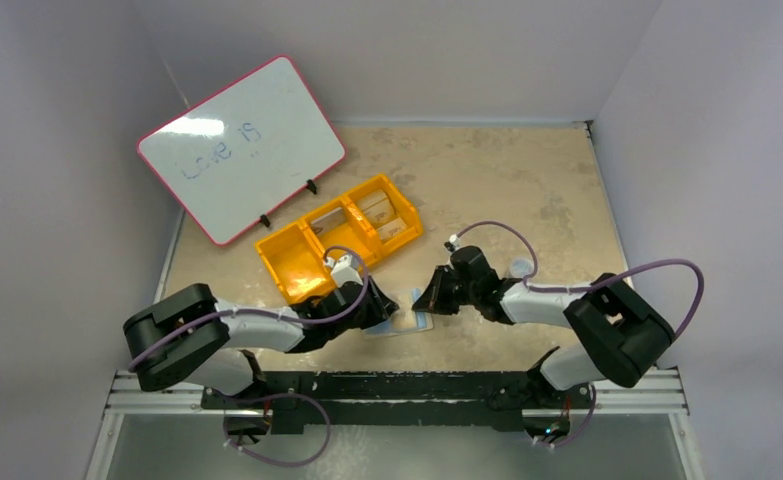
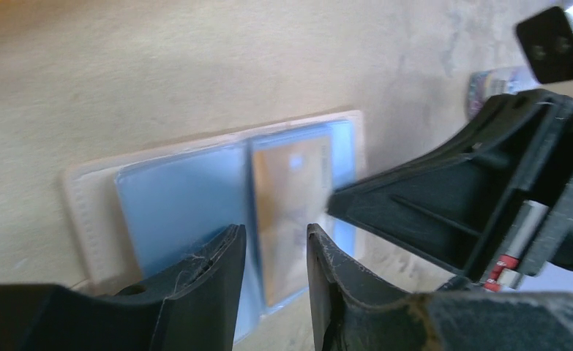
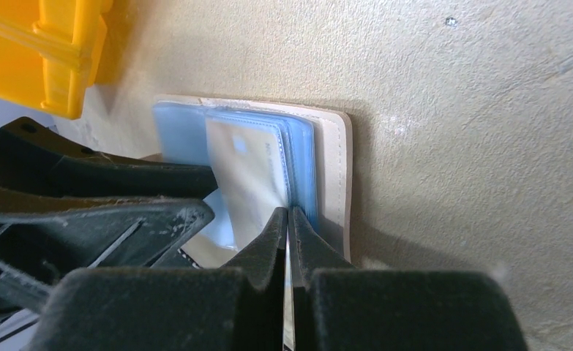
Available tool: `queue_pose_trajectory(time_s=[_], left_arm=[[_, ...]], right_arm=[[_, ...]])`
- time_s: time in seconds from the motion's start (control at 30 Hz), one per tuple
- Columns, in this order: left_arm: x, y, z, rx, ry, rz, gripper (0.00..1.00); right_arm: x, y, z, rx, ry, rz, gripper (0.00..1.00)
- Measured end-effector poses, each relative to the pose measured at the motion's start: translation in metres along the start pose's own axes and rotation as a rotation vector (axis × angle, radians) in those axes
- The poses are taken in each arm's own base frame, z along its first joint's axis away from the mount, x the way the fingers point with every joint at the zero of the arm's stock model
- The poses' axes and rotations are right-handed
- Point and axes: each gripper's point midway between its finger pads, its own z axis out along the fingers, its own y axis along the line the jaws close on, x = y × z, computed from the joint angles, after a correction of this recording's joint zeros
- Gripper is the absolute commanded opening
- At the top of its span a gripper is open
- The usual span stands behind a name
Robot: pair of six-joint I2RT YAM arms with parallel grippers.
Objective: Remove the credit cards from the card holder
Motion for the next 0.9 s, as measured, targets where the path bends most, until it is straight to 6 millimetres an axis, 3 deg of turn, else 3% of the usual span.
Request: queue_pose_trajectory(time_s=[0.13,0.47,0.6,0.77,0.9], left_arm=[[-0.001,0.011,-0.002,-0.048,-0.005,0.011,0.39],[0.006,0.001,0.013,0.013,0.007,-0.006,0.27],[0.004,0.001,0.016,0.026,-0.003,-0.015,0.20],[0.004,0.007,0.015,0.042,-0.016,-0.045,0.00],[0.005,0.008,0.015,0.065,-0.022,-0.055,0.00]], right_arm=[[0.000,0.000,0.000,0.001,0.000,0.004,0.00],[-0.003,-0.002,-0.001,0.004,-0.007,0.014,0.00],[-0.005,-0.003,-0.001,0.005,-0.010,0.020,0.00],[-0.005,-0.004,-0.001,-0.014,-0.015,0.033,0.00],[-0.005,-0.003,-0.001,-0.033,-0.010,0.042,0.00]])
